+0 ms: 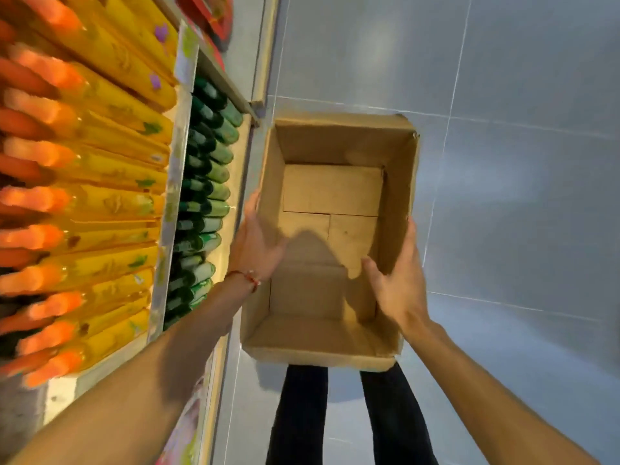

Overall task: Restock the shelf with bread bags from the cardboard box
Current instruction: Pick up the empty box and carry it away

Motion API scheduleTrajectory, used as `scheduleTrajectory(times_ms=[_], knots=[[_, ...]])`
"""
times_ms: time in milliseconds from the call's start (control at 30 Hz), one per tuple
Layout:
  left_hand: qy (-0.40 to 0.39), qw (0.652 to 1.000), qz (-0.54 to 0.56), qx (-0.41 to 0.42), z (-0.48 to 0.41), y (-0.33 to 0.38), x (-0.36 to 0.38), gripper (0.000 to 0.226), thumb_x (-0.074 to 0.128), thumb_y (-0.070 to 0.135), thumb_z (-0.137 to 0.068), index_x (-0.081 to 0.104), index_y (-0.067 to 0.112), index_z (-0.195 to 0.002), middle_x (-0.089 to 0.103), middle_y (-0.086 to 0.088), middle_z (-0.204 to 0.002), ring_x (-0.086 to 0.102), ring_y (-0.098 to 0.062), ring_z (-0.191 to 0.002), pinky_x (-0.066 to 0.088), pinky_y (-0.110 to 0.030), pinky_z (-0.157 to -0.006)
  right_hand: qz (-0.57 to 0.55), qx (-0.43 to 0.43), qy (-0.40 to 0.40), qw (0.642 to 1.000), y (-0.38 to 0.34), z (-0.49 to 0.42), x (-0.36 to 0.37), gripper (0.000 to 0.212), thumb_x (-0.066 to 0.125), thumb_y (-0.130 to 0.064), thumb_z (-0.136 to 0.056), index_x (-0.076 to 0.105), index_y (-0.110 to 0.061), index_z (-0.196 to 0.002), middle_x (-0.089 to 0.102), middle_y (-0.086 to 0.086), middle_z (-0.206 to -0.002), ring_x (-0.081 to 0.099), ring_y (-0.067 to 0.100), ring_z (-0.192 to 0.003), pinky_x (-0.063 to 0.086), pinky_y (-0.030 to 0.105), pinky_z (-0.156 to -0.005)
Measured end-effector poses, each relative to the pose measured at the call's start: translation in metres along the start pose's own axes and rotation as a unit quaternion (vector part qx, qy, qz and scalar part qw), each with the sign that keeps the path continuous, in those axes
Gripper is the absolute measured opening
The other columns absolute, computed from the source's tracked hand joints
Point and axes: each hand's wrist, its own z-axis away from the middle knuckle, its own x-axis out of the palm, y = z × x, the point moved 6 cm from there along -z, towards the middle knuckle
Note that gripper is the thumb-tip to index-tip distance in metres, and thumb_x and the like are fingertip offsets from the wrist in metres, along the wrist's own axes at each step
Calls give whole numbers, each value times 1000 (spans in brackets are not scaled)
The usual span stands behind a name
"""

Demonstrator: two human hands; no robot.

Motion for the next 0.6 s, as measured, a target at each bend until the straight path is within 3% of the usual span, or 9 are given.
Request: scheduleTrajectory(times_ms=[100,167,300,400,467,533,600], knots=[[1,1000,20,10,-40,-42,37,96,71,31,-80,8,29,-152,43,-1,-146,51,-22,-126,47,-45,-100,-1,-3,0,1000,29,-34,52,110,72,-46,-90,-14,-46,-158,15,-9,-170,27,26,-153,34,51,-117],[3,999,42,14,-64,-68,62,96,73,20,-80,10,22,-153,40,-3,-147,48,-19,-128,43,-42,-104,7,-2,5,1000,48,-57,84,111,72,-47,-89,-15,-47,-157,17,-9,-169,29,25,-153,35,51,-116],[11,998,53,6,-101,-121,102,95,72,12,-80,11,26,-152,30,2,-151,34,-12,-133,30,-31,-109,7,4,6,1000,78,-104,143,112,73,-43,-89,-13,-42,-159,22,-5,-167,32,25,-150,34,45,-119],[9,998,65,14,-124,-153,121,97,73,9,-78,13,20,-153,27,14,-146,25,3,-132,18,-7,-107,15,-3,6,1000,89,-134,176,108,72,-39,-91,-9,-37,-162,27,-1,-165,36,23,-147,31,33,-114],[6,997,70,8,-136,-171,128,100,74,7,-78,10,17,-154,23,10,-152,18,6,-132,14,-10,-109,8,-9,-1,1000,92,-146,195,108,73,-38,-91,-9,-36,-162,26,-2,-166,33,21,-148,29,32,-114],[8,997,80,6,-144,-181,131,102,73,3,-78,7,15,-154,16,1,-158,15,-2,-139,13,-19,-114,5,-15,-8,1000,95,-152,211,110,74,-37,-89,-10,-38,-161,22,-3,-167,29,21,-151,26,33,-117],[5,996,87,5,-149,-186,131,101,70,-1,-79,4,14,-155,10,-1,-160,12,-10,-146,10,-19,-114,9,-21,-8,1000,96,-154,222,113,75,-37,-87,-10,-38,-161,20,-3,-168,27,21,-153,25,35,-121]])
